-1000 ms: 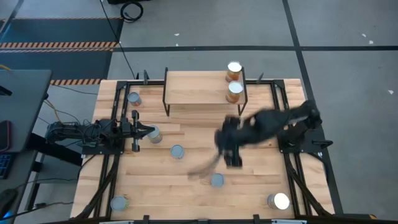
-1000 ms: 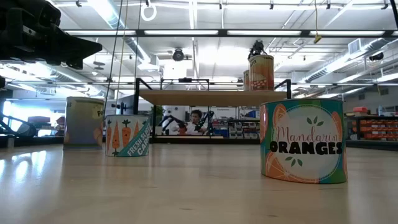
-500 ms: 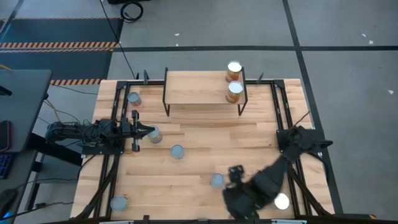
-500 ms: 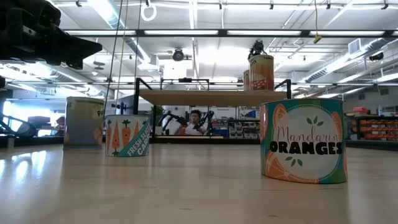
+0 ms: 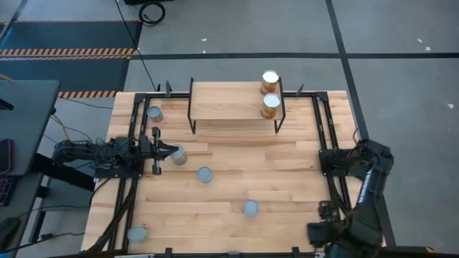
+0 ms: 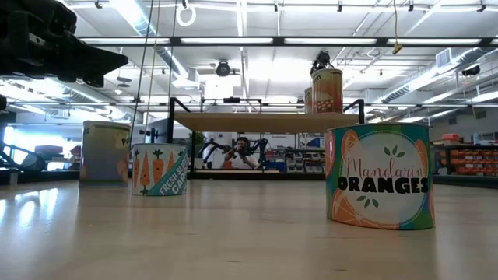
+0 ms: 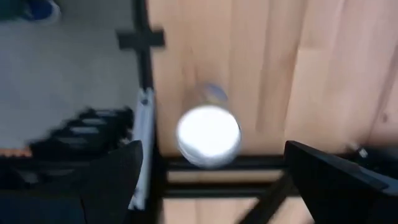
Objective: Pick and place cans onto a shelf
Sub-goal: Put the bottom canned peaches on the shelf
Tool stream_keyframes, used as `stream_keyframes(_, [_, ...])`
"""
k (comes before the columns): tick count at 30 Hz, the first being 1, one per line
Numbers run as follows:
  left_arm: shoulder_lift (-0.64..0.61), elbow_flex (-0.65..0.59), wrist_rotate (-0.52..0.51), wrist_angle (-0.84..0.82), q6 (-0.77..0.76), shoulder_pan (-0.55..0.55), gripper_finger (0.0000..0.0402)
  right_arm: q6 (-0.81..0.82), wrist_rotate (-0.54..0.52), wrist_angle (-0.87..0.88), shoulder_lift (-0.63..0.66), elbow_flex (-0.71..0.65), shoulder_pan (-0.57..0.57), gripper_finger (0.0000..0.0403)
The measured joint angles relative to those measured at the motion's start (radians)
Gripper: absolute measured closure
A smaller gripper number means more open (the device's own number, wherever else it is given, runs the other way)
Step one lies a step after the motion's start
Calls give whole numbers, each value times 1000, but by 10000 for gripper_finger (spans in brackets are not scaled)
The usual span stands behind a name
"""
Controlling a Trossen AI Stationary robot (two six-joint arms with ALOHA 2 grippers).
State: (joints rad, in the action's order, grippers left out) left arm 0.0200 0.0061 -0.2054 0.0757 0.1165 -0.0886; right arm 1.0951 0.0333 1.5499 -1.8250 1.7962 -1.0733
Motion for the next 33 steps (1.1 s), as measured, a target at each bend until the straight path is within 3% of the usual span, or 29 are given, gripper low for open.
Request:
stream_keyframes(9, [0,0,0,3,0,0,374,199,17,-308,209,-398,-39,3])
stream_keyframes(14, [0,0,0,2,0,0,374,230,48,-467,271,-552,-58,3])
stream_keyframes(19, [0,0,0,2,0,0,374,166,47,-522,268,-609,-76,3])
stream_keyframes(33, [0,0,0,2,0,0,374,17,10,-549,179,-608,-88,3])
